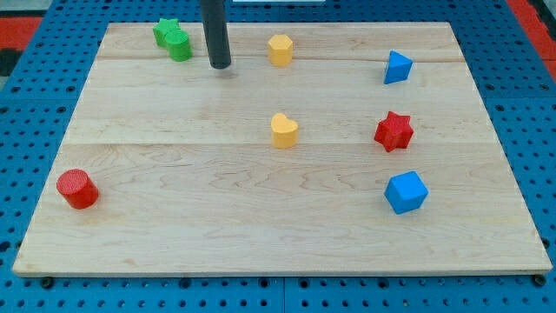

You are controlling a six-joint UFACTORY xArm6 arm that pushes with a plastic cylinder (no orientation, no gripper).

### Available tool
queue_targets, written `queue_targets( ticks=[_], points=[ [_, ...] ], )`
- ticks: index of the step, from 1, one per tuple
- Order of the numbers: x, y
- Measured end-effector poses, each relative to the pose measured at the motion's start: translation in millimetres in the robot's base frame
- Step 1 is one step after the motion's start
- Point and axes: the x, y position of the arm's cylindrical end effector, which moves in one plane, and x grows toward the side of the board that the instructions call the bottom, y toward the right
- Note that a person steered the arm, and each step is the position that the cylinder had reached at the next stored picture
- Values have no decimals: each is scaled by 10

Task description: Nudge the red star down a bit

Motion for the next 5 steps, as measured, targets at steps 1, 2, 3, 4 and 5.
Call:
queue_targets(
  ticks=[1, 2, 3, 4, 5],
  points=[
    [12, 708],
    [178, 1358],
    [590, 1709],
    [624, 2035],
    [802, 2448]
  ],
)
